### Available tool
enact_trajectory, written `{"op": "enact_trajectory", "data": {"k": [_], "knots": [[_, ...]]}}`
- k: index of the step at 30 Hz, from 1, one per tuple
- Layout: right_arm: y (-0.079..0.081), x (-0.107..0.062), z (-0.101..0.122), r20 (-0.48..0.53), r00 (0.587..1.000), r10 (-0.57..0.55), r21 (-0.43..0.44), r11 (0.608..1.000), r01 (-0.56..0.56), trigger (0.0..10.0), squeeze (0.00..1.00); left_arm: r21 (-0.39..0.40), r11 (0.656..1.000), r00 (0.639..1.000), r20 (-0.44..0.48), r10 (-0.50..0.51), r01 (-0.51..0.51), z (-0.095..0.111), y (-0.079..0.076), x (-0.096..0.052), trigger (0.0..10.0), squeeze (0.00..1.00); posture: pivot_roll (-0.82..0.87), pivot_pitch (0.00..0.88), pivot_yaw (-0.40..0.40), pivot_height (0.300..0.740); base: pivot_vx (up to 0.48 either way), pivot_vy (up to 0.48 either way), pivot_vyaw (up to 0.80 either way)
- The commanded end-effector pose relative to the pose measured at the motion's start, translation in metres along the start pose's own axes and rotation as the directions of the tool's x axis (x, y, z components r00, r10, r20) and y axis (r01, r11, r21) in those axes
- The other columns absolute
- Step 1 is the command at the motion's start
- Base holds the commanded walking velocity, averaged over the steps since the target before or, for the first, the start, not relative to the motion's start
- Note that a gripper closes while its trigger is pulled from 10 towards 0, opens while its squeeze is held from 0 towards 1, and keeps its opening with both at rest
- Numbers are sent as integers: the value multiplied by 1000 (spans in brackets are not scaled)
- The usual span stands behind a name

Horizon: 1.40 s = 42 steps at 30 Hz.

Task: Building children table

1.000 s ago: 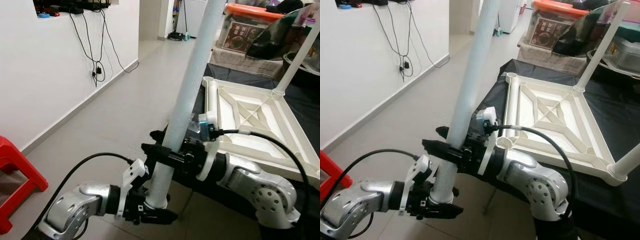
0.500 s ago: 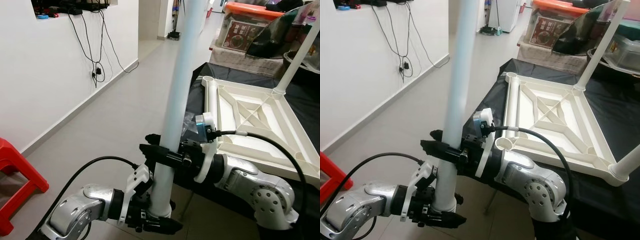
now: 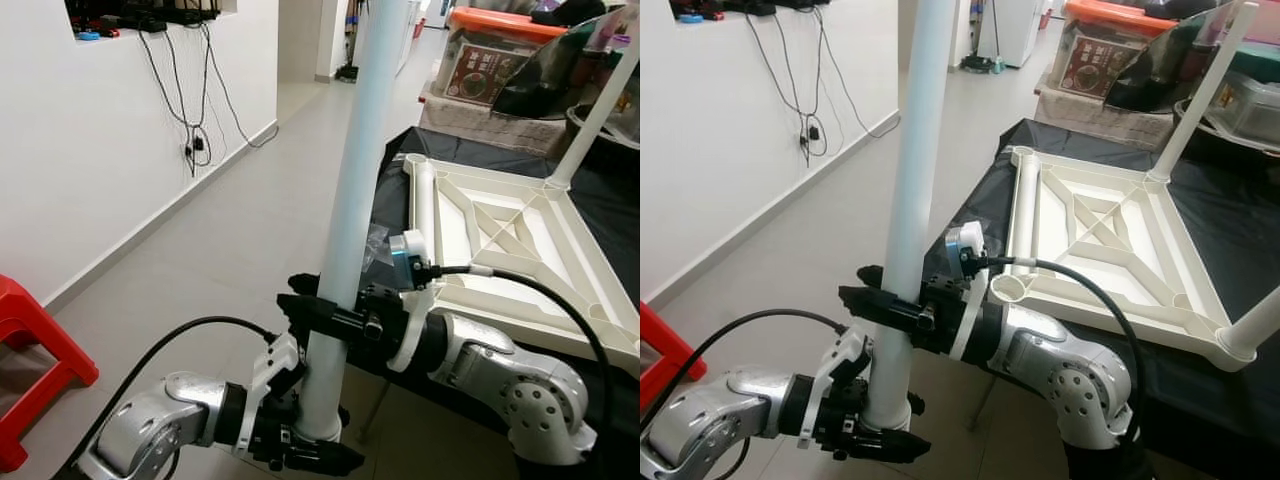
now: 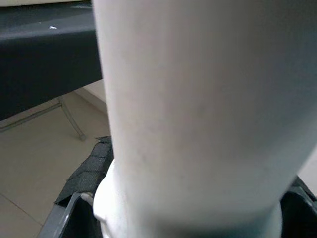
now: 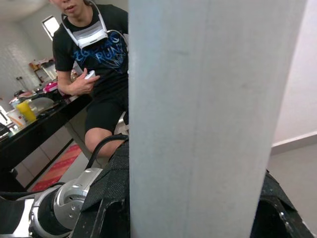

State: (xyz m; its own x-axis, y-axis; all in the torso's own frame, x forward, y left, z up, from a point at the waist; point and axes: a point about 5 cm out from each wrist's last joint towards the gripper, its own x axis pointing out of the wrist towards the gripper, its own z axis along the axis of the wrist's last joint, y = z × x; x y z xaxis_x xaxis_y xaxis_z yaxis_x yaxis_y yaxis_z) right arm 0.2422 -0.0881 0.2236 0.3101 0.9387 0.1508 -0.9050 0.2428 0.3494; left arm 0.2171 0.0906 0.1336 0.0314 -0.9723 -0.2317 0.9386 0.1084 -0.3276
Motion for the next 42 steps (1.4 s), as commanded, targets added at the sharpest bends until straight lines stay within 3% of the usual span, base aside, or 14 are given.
{"op": "enact_trajectory", "data": {"k": [1,4,5,8,9,10,11,31,32,34,35,42], "knots": [[3,-1,0,-29,1000,-6,-56,998,4,10000,0,-32,999,999,-14,-33,33,-4,-5,-1,10000,0,94,24,-86,740,0,0,0],[4,-2,-2,-50,999,-6,-69,998,2,10000,0,-30,999,999,-20,-41,40,-4,-6,-1,10000,0,94,24,-86,740,0,0,0],[3,-2,-3,-54,998,-10,-73,997,6,10000,1000,-28,999,999,-25,-44,43,-5,-6,-3,10000,0,97,23,-85,740,0,0,0],[3,-3,-5,-66,998,-15,-78,997,10,10000,1000,-24,999,998,-35,-42,41,-6,-6,-5,10000,0,97,23,-85,740,0,0,0],[2,-3,-6,-71,997,-21,-79,997,15,10000,761,-23,999,998,-39,-40,39,-6,-5,-7,10000,0,98,23,-84,740,0,0,0],[2,-4,-6,-77,997,-23,-82,996,16,10000,263,-23,999,998,-41,-38,37,-6,-5,-8,10000,0,98,23,-84,740,0,0,0],[2,-4,-6,-79,997,-25,-82,996,19,10000,0,-23,999,998,-43,-37,36,-6,-4,-8,10000,0,98,23,-84,740,0,0,0],[13,0,-14,-119,992,39,-37,998,-43,10000,0,-8,996,992,-98,-85,85,-14,-10,-9,10000,0,91,29,-85,740,0,0,0],[13,0,-14,-117,992,38,-38,998,-43,8235,0,-8,996,991,-99,-86,86,-14,-10,-9,10000,0,89,32,-84,740,0,0,0],[13,0,-14,-117,992,38,-38,998,-43,8235,0,-8,996,991,-99,-86,86,-14,-10,-9,10000,0,89,32,-84,740,0,0,0],[13,0,-14,-114,993,38,-40,998,-43,0,0,-10,996,991,-99,-88,88,-14,-10,-9,10000,0,89,32,-85,740,0,0,0],[13,1,-13,-113,993,41,-40,998,-46,0,0,-18,995,990,-103,-95,94,-16,-11,-10,10000,0,88,31,-83,740,0,0,0]]}}
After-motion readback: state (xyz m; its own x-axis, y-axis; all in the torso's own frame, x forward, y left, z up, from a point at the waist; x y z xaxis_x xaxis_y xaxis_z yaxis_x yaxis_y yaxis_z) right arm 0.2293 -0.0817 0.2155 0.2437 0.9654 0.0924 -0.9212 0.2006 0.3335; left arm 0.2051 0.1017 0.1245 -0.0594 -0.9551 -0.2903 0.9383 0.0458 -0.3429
